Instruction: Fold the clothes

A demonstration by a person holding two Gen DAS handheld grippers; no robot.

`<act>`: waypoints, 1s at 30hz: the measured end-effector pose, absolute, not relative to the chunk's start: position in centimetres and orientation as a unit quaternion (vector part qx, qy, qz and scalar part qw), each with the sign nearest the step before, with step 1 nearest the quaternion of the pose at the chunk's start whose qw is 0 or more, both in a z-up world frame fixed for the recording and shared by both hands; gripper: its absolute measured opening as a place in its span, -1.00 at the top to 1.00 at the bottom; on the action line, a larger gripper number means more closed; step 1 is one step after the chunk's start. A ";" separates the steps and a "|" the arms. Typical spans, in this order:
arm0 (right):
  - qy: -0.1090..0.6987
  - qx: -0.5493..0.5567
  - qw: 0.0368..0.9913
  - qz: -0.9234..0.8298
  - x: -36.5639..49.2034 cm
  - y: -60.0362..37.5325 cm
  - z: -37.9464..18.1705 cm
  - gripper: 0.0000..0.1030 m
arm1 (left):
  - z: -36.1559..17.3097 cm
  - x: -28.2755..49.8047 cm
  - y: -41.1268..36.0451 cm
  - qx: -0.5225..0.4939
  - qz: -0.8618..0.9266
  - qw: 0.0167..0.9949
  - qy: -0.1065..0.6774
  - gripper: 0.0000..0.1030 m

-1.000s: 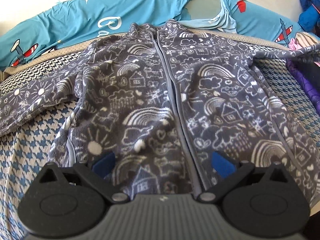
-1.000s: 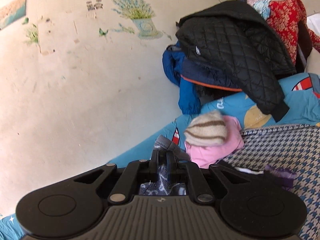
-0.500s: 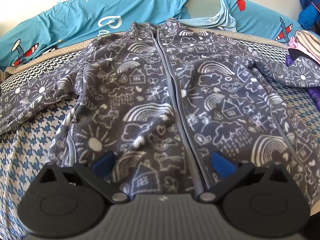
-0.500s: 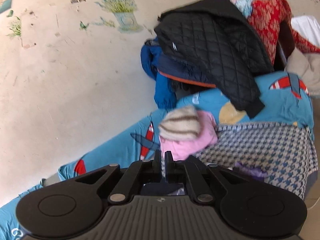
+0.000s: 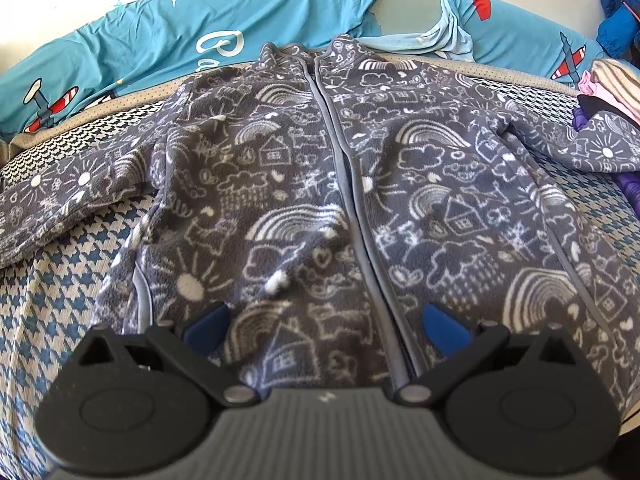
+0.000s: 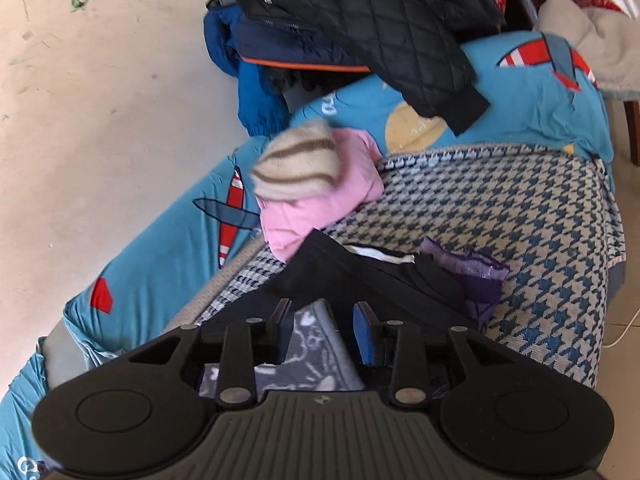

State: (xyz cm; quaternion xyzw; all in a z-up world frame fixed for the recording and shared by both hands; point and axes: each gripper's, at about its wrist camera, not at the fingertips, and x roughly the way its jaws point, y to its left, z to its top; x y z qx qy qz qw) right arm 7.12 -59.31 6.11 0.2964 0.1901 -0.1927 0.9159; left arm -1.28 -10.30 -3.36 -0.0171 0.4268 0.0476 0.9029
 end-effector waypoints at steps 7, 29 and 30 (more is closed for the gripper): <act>0.224 0.278 0.915 -0.188 9.2 -59.4 4.4 0.34 | -3.4 -1.2 -10.3 -0.016 0.048 0.903 0.426 -1.00; 0.187 0.166 0.943 -0.218 9.4 -54.9 6.6 0.82 | -3.6 -1.3 -10.5 -0.011 0.050 0.905 0.421 -1.00; 0.171 0.164 0.946 -0.224 8.9 -54.7 7.1 0.82 | -3.6 -1.3 -10.5 -0.010 0.050 0.906 0.421 -1.00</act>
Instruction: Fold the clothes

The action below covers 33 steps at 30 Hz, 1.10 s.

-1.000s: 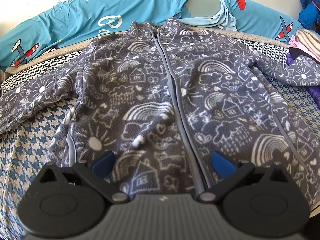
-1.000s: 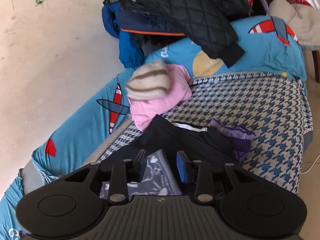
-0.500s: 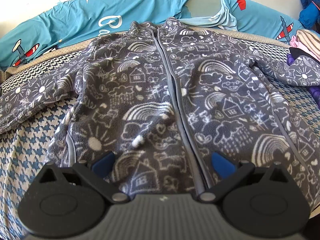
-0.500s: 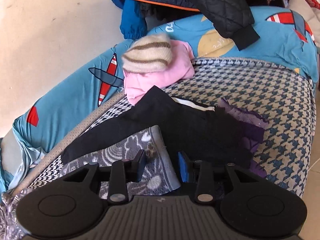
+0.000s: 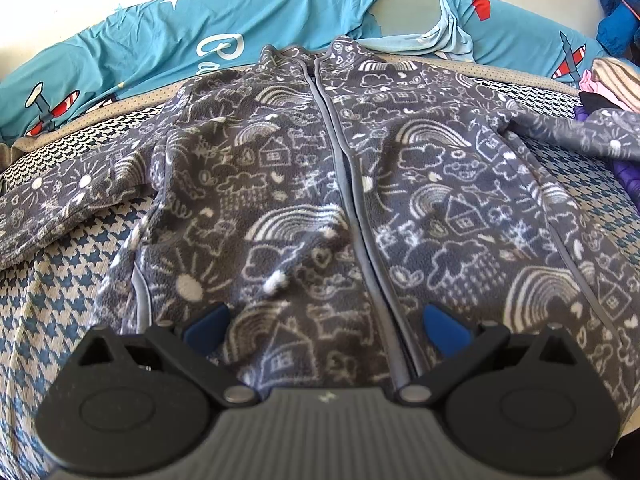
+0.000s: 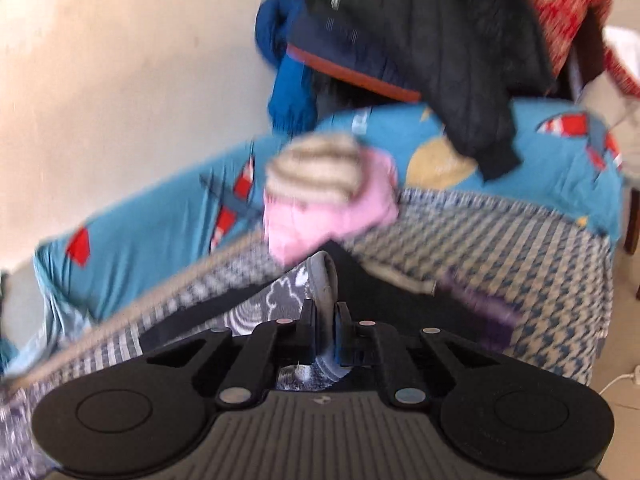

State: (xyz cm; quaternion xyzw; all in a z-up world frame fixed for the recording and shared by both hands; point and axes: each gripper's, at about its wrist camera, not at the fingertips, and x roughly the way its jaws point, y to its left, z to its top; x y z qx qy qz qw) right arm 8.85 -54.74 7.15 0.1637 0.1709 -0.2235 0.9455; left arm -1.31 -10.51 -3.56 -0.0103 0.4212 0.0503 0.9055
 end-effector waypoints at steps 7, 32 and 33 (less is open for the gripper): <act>0.213 0.133 0.929 -0.273 9.7 -54.4 6.8 0.81 | -3.6 -1.3 -10.5 -0.007 0.049 0.906 0.420 -1.00; 0.236 0.147 0.956 -0.093 6.7 -46.9 6.7 0.01 | -3.4 -3.4 -11.1 -0.001 0.052 0.911 0.409 -1.00; 0.241 0.149 0.956 -0.078 6.6 -46.4 6.5 -0.01 | -3.4 -3.6 -11.2 0.000 0.052 0.911 0.409 -1.00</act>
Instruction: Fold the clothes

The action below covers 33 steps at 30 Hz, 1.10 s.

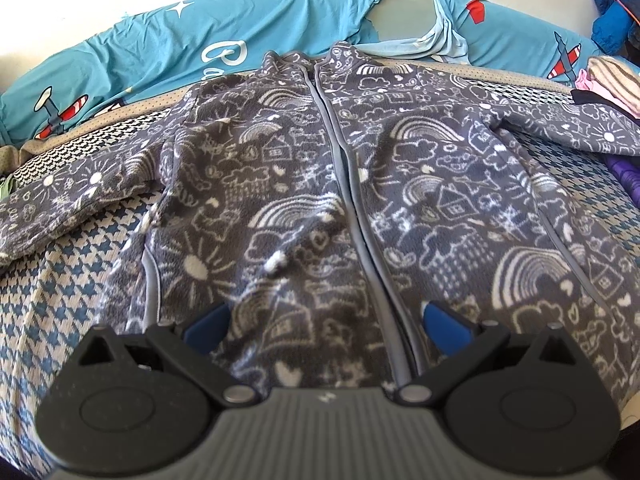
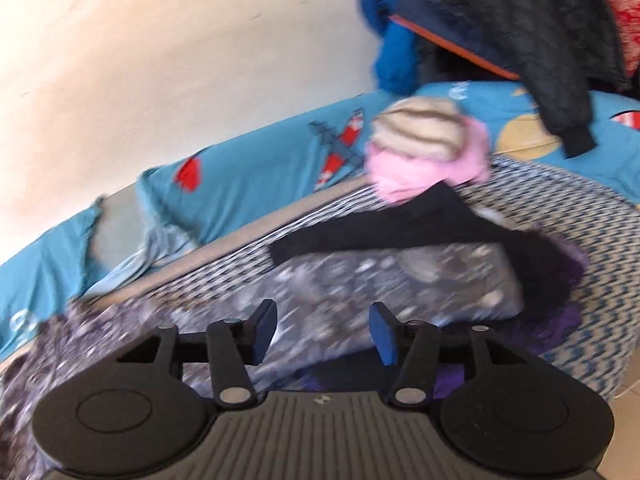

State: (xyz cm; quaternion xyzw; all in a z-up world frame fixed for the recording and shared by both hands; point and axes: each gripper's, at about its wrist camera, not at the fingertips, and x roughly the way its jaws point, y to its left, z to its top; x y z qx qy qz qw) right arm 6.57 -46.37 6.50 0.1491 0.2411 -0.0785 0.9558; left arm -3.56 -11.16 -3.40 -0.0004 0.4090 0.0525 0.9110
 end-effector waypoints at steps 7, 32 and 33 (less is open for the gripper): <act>0.283 0.142 0.948 0.003 5.0 -41.8 4.3 -0.06 | -3.2 -4.7 -11.6 0.002 0.047 0.912 0.408 -1.00; 0.344 0.058 0.933 0.083 -1.5 -34.5 0.1 -0.24 | -2.7 -7.4 -11.9 -0.008 0.013 0.912 0.409 -1.00; 0.347 0.057 0.933 0.083 -1.5 -34.4 -0.1 -0.24 | -2.8 -7.5 -11.9 -0.007 0.012 0.913 0.409 -1.00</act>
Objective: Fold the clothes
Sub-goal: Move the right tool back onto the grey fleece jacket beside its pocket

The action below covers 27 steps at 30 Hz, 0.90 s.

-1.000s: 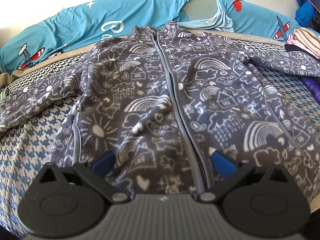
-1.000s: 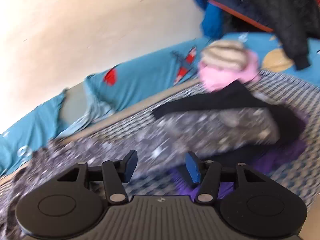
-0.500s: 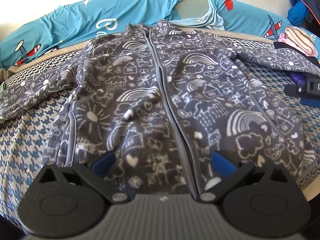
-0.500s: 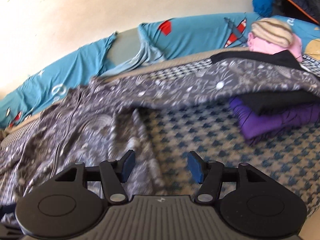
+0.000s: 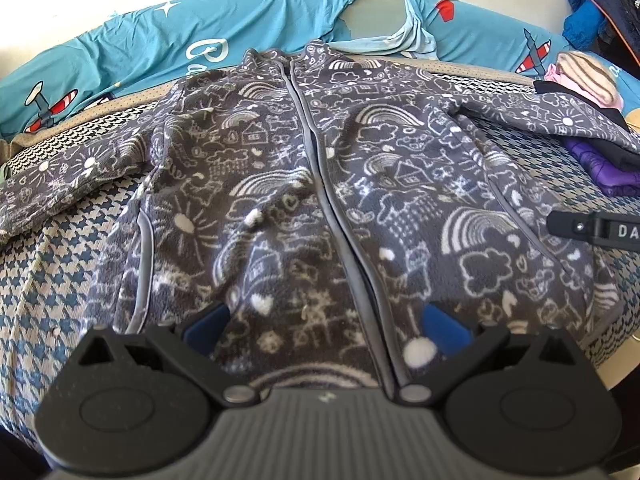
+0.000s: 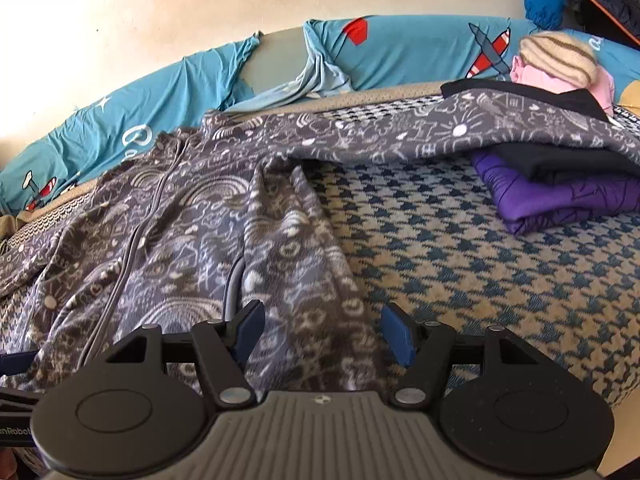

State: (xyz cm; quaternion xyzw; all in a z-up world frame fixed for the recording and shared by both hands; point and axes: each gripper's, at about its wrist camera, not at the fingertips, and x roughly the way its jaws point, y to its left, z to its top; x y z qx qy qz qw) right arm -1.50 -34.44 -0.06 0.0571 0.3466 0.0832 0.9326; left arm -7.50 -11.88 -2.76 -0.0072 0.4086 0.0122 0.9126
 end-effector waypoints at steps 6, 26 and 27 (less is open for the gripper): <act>0.347 0.032 0.934 0.076 -2.0 -33.6 -0.5 -0.15 | -2.8 -8.0 -11.8 -0.005 0.006 0.915 0.403 -1.00; 0.330 0.046 0.943 -0.004 -2.8 -34.3 -0.3 0.88 | -1.4 -9.0 -9.8 -0.063 -0.004 0.925 0.375 -1.00; 0.334 0.058 0.941 -0.004 -2.8 -34.6 -0.3 0.88 | -1.5 -9.0 -9.7 -0.062 -0.005 0.923 0.379 -1.00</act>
